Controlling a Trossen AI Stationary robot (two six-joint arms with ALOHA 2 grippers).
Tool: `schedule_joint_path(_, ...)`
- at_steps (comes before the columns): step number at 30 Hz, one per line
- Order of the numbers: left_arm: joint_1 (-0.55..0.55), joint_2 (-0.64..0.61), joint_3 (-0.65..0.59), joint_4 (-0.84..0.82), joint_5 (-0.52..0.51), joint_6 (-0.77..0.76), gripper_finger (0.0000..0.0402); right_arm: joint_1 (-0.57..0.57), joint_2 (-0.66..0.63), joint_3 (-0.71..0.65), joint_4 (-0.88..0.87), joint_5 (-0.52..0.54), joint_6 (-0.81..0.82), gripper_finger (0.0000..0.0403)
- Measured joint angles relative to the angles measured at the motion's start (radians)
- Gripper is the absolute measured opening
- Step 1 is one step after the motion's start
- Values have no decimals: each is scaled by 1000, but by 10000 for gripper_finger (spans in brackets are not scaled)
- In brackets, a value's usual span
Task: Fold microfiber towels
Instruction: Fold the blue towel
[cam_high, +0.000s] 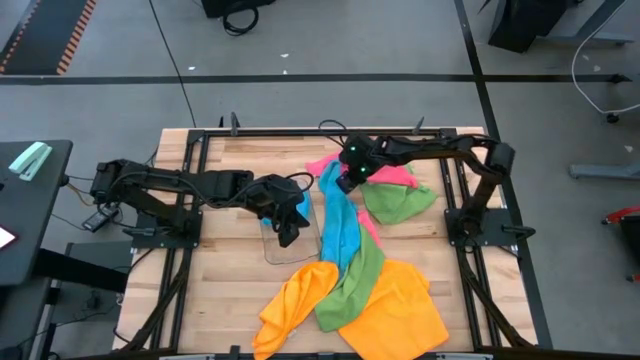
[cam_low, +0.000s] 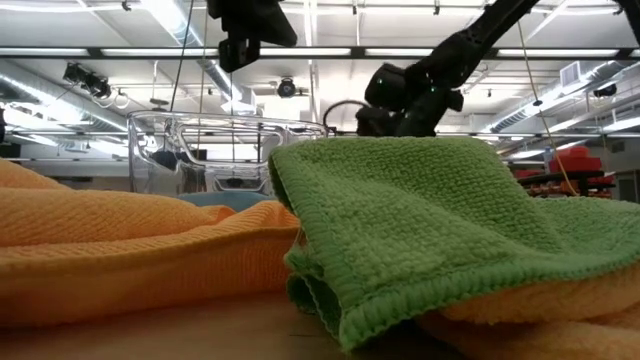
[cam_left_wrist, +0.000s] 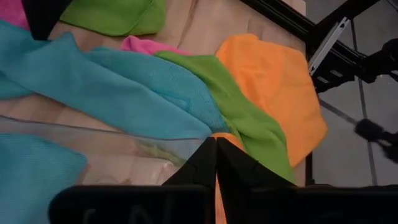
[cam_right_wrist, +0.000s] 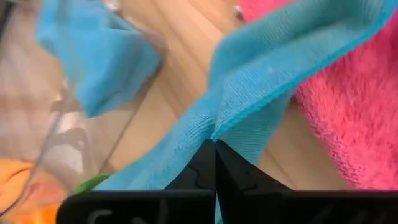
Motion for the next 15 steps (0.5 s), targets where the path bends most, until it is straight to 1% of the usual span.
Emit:
schedule_joint_path(2, 2, 0, 0, 0, -11, 18, 11, 0, -32, 0, 10, -25, -46, 3)
schedule_joint_path(6, 19, 0, 0, 0, -23, 26, 12, 6, -90, 0, 25, -141, -136, 3)
schedule_joint_path(8, 33, 0, 0, 0, -25, 25, 19, 14, -121, 0, 26, -179, -168, 3)
schedule_joint_path(11, 54, 0, 0, 1, -25, 25, 29, 31, -173, 0, 28, -205, -188, 3)
schedule_joint_path(15, 82, 0, 0, 2, -25, 22, 35, 58, -249, 0, 29, -220, -169, 3)
